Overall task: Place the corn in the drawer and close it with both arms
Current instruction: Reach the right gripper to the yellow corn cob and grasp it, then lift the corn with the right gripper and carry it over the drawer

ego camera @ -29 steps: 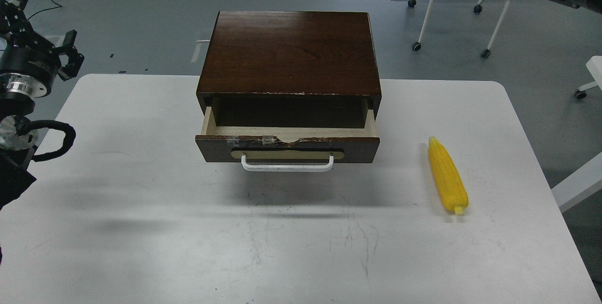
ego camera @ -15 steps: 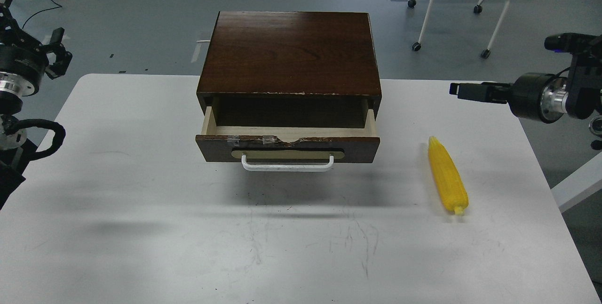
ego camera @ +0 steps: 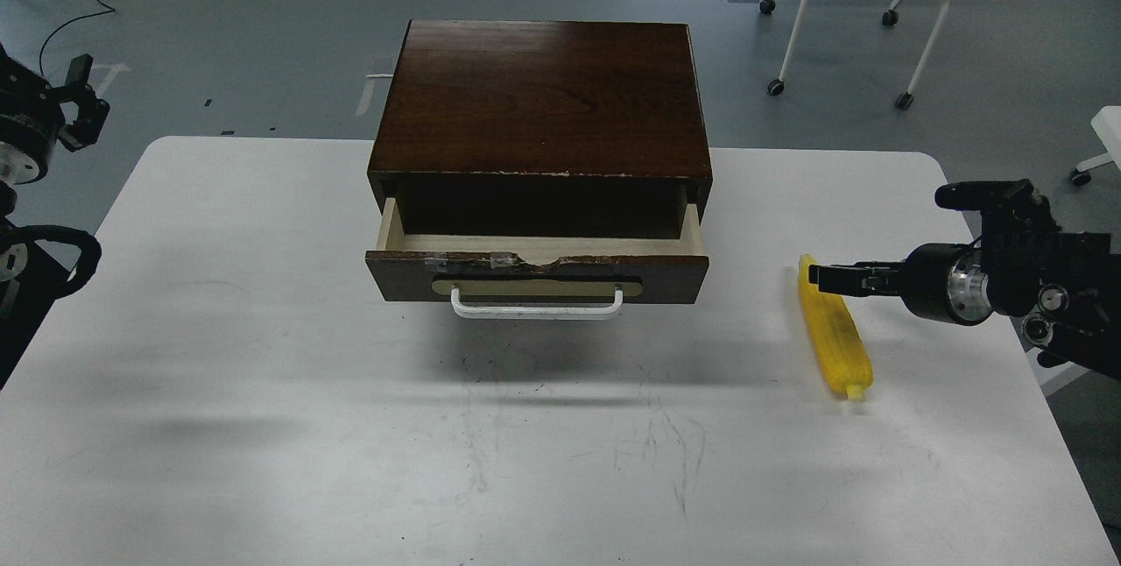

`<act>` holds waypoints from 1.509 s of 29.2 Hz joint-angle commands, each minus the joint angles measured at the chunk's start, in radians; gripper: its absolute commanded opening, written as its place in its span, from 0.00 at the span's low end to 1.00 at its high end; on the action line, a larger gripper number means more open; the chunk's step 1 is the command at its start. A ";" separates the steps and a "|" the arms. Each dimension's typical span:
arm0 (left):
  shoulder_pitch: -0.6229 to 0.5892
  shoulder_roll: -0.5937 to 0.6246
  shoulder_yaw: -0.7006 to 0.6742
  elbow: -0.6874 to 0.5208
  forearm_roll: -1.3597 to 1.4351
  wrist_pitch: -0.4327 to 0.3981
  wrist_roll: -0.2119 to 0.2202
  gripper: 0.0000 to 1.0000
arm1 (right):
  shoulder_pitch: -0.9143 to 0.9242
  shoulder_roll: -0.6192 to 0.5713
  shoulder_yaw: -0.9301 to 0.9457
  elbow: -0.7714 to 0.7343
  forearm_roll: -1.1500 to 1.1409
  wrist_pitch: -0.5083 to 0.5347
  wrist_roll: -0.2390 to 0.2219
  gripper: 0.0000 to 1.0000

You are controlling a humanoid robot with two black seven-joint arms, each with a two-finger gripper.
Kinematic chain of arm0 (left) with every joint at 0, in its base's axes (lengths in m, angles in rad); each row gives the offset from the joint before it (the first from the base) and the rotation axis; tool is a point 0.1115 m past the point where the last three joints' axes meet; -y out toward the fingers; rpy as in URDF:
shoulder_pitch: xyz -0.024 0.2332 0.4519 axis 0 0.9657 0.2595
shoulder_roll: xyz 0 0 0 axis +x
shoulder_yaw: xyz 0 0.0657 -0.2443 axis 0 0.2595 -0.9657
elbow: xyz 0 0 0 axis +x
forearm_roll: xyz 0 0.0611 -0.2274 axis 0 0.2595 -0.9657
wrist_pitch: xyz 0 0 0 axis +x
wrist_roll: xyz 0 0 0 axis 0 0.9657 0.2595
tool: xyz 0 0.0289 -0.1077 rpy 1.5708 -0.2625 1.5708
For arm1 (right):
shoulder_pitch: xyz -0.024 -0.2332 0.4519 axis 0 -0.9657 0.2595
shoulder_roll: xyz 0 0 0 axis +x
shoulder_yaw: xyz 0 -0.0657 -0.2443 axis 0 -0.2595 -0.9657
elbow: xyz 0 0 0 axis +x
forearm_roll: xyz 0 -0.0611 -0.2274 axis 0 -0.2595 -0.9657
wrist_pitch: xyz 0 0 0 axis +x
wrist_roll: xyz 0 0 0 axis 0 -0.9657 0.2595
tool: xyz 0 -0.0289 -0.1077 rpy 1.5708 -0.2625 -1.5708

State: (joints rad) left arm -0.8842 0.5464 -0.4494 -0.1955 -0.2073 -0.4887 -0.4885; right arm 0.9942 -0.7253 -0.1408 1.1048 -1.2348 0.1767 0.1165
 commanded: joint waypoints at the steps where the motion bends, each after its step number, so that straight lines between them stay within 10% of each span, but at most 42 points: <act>1: 0.004 0.000 0.001 0.004 0.002 0.000 0.000 0.98 | -0.019 0.003 0.001 0.000 0.000 0.000 0.000 0.50; 10: 0.002 0.001 0.001 0.011 0.002 0.000 0.000 0.98 | -0.032 0.009 0.000 0.001 0.000 0.001 -0.014 0.48; 15: 0.002 0.013 0.001 0.011 0.002 0.000 0.000 0.98 | -0.023 -0.002 0.003 0.006 0.000 -0.029 -0.021 0.10; 22: 0.005 0.018 0.011 0.011 0.003 0.000 0.000 0.99 | 0.171 -0.098 0.017 0.050 0.006 -0.033 -0.009 0.00; 32: 0.004 0.029 0.018 0.008 0.009 0.000 0.000 0.98 | 0.587 -0.108 0.017 0.124 -0.144 -0.043 -0.006 0.00; 44: -0.002 0.033 0.018 0.008 0.009 0.000 0.000 0.98 | 0.733 0.223 0.010 0.265 -0.552 -0.042 0.012 0.00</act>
State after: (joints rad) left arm -0.8844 0.5774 -0.4310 -0.1870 -0.1977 -0.4887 -0.4886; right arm 1.7283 -0.5783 -0.1314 1.3604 -1.5909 0.1353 0.1196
